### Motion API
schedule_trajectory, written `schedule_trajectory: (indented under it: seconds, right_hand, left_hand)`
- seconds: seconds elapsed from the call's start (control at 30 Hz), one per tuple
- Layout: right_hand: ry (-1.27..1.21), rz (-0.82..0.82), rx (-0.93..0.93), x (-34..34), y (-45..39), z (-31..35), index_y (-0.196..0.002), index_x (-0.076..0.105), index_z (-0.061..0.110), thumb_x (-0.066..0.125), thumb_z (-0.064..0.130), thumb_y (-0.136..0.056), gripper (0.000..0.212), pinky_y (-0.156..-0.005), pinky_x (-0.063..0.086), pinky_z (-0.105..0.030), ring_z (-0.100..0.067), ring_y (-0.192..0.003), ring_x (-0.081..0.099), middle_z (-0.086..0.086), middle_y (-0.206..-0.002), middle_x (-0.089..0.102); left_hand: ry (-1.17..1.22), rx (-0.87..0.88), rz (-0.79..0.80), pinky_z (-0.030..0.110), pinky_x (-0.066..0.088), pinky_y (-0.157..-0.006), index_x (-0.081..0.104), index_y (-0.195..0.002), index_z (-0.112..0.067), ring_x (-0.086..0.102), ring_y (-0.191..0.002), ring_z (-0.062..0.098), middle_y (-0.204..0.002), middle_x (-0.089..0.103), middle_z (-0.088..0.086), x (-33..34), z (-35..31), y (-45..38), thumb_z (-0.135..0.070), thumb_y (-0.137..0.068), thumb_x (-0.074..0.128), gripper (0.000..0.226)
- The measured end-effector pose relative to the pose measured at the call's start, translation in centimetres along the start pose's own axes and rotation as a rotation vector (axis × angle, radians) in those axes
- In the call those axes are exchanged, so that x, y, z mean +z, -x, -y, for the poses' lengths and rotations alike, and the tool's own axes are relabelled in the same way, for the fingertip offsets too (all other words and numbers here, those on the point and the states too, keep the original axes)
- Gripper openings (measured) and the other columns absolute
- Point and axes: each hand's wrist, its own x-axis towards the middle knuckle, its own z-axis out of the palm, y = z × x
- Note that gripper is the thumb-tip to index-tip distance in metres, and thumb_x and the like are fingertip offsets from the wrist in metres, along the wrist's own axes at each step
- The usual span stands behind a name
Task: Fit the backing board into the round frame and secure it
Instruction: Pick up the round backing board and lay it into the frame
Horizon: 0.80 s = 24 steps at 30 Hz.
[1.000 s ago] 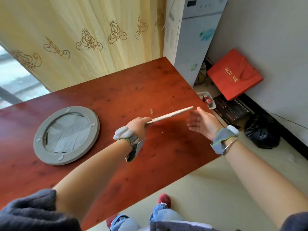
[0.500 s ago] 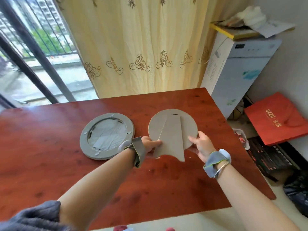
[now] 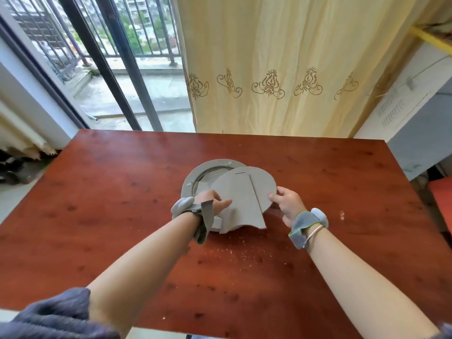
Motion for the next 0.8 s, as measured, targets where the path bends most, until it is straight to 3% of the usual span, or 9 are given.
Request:
schedule_trajectory:
  seconds: [0.1, 0.23, 0.33, 0.43, 0.5, 0.53, 0.63, 0.73, 0.8]
  right_hand:
    - [-0.015, -0.013, 0.039, 2.7, -1.5, -0.6, -0.113, 0.057, -0.001, 0.046, -0.002, -0.093, 0.023, -0.049, 0.055, -0.025, -0.015, -0.07, 0.056, -0.004, -0.079, 0.06]
    - [0.016, -0.065, 0.086, 5.0, -3.0, -1.6, -0.114, 0.057, -0.001, 0.046, -0.003, -0.093, 0.024, -0.061, 0.046, -0.029, -0.014, -0.071, 0.055, -0.003, -0.079, 0.061]
    - [0.042, -0.115, 0.096, 5.6, -3.6, -1.9, -0.11, 0.058, 0.003, 0.046, -0.004, -0.093, 0.022, -0.051, 0.053, -0.022, -0.014, -0.071, 0.057, -0.003, -0.08, 0.062]
    - [0.167, -0.21, 0.122, 5.8, -4.1, -2.5, -0.093, 0.062, 0.005, 0.05, -0.003, -0.091, 0.015, -0.056, 0.054, -0.03, -0.019, -0.07, 0.057, -0.007, -0.077, 0.062]
    - [0.425, -0.276, 0.085, 6.0, -4.7, -2.8, -0.078, 0.062, 0.005, 0.053, 0.001, -0.087, 0.014, -0.065, 0.049, -0.039, -0.025, -0.072, 0.054, -0.013, -0.075, 0.06]
    - [0.562, -0.312, 0.08, 6.2, -4.9, -2.8, -0.077, 0.061, 0.004, 0.054, 0.004, -0.086, 0.012, -0.067, 0.044, -0.037, -0.026, -0.076, 0.055, -0.016, -0.078, 0.06]
    - [0.788, -0.376, 0.106, 7.3, -5.3, -2.2, -0.1, 0.058, 0.001, 0.054, 0.01, -0.086, 0.017, -0.079, 0.043, -0.033, -0.036, -0.101, 0.058, -0.02, -0.108, 0.063]
    - [0.9, -0.36, 0.105, 8.3, -5.4, -1.7, -0.127, 0.043, 0.0, 0.054, 0.013, -0.087, 0.043, -0.094, 0.041, -0.035, -0.038, -0.116, 0.049, -0.022, -0.13, 0.045]
    - [0.95, -0.302, 0.11, 8.6, -5.4, -2.2, -0.134, 0.036, 0.003, 0.054, 0.014, -0.088, 0.05, -0.098, 0.039, -0.035, -0.038, -0.118, 0.047, -0.02, -0.135, 0.039]
  left_hand:
    - [-0.021, 0.024, 0.099, 0.026, 0.044, -0.077, 0.066, -0.109, -0.008, 0.062, -0.093, 0.022, -0.111, 0.069, 0.008, -1.6, 1.0, -2.5, -0.046, -0.087, 0.055, 0.045]
    - [-0.141, -0.015, 0.219, 0.034, 0.05, -0.093, 0.069, -0.093, -0.015, 0.063, -0.103, 0.024, -0.106, 0.07, 0.004, -2.2, 2.7, -6.0, -0.056, -0.077, 0.056, 0.045]
    - [-0.191, 0.041, 0.259, 0.03, 0.047, -0.077, 0.057, -0.057, -0.024, 0.063, -0.084, 0.021, -0.077, 0.066, -0.001, -2.2, 3.3, -8.2, -0.055, -0.071, 0.059, 0.034]
    - [-0.219, 0.111, 0.288, 0.027, 0.04, -0.069, 0.051, -0.049, -0.024, 0.056, -0.074, 0.019, -0.061, 0.056, -0.006, -2.5, 2.9, -9.0, -0.04, -0.078, 0.062, 0.035]
    - [-0.275, 0.153, 0.317, 0.026, 0.039, -0.068, 0.048, -0.05, -0.024, 0.054, -0.075, 0.019, -0.063, 0.054, -0.004, -2.5, 2.9, -9.6, -0.036, -0.081, 0.061, 0.036]
    - [-0.285, 0.166, 0.324, 0.025, 0.038, -0.065, 0.046, -0.051, -0.024, 0.052, -0.076, 0.019, -0.062, 0.051, -0.005, -2.4, 3.0, -10.1, -0.034, -0.082, 0.061, 0.036]
    - [-0.297, 0.212, 0.349, 0.022, 0.036, -0.058, 0.056, -0.062, -0.018, 0.053, -0.08, 0.021, -0.07, 0.058, 0.0, -2.4, 2.9, -11.0, -0.031, -0.086, 0.058, 0.027]
    - [-0.31, 0.208, 0.318, 0.025, 0.039, -0.074, 0.067, -0.107, -0.006, 0.056, -0.093, 0.023, -0.106, 0.066, 0.01, -2.9, 2.6, -11.2, -0.026, -0.091, 0.052, 0.03]
    - [-0.331, 0.194, 0.212, 0.029, 0.045, -0.085, 0.063, -0.116, -0.007, 0.059, -0.104, 0.024, -0.114, 0.065, 0.01, -3.0, 3.5, -10.9, -0.024, -0.091, 0.051, 0.033]
